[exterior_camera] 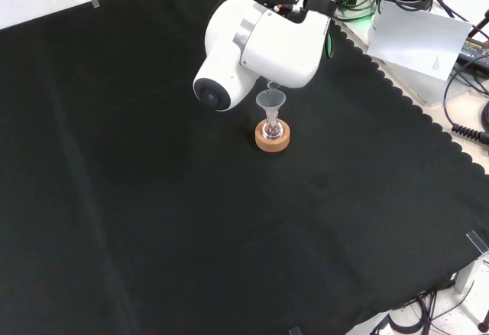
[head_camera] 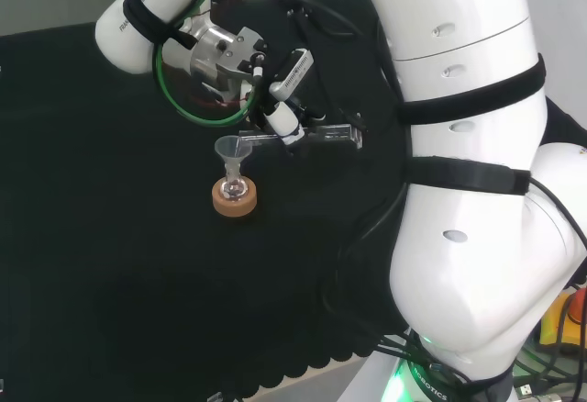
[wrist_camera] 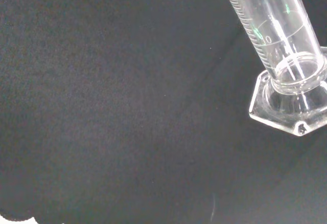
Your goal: Pour the water from the graduated cylinder into the round-bottom flask.
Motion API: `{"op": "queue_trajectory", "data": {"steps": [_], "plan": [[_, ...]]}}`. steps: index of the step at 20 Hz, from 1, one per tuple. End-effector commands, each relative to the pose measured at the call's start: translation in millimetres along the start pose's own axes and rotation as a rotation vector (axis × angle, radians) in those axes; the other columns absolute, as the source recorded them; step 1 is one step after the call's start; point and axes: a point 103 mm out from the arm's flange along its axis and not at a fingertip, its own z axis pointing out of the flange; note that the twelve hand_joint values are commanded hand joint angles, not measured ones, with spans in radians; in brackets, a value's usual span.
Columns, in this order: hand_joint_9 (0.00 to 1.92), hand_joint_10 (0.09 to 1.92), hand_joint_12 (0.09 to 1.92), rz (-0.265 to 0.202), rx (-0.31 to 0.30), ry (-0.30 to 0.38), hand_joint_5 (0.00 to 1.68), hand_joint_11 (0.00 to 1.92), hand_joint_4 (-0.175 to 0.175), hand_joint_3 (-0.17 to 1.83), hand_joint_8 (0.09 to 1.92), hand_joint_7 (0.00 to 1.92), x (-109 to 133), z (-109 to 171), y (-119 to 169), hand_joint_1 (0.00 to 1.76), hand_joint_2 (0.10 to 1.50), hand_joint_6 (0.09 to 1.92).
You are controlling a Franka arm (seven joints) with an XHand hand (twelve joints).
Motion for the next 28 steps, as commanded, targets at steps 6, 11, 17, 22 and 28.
{"op": "queue_trajectory", "data": {"steps": [6, 11, 17, 22, 28], "plan": [[1.46, 0.09, 0.73, -0.004, -0.014, 0.001, 0.99, 1.25, -0.175, 0.00, 0.33, 1.26, 1, 0, -2, 1.15, 1.12, 1.00], [1.46, 0.09, 0.73, -0.013, -0.028, 0.014, 0.99, 1.25, -0.175, 0.00, 0.33, 1.26, 2, 1, -4, 1.15, 1.12, 1.00], [1.46, 0.09, 0.73, -0.026, -0.045, 0.027, 0.99, 1.25, -0.175, 0.00, 0.33, 1.26, -1, 2, -6, 1.15, 1.12, 1.00], [1.46, 0.09, 0.73, -0.060, -0.097, 0.061, 0.99, 1.25, -0.175, 0.00, 0.33, 1.26, -5, 3, -7, 1.15, 1.12, 1.00], [1.46, 0.09, 0.73, -0.142, -0.235, 0.156, 0.98, 1.25, -0.175, 0.00, 0.33, 1.26, -16, 7, -8, 1.15, 1.12, 1.00]]}}
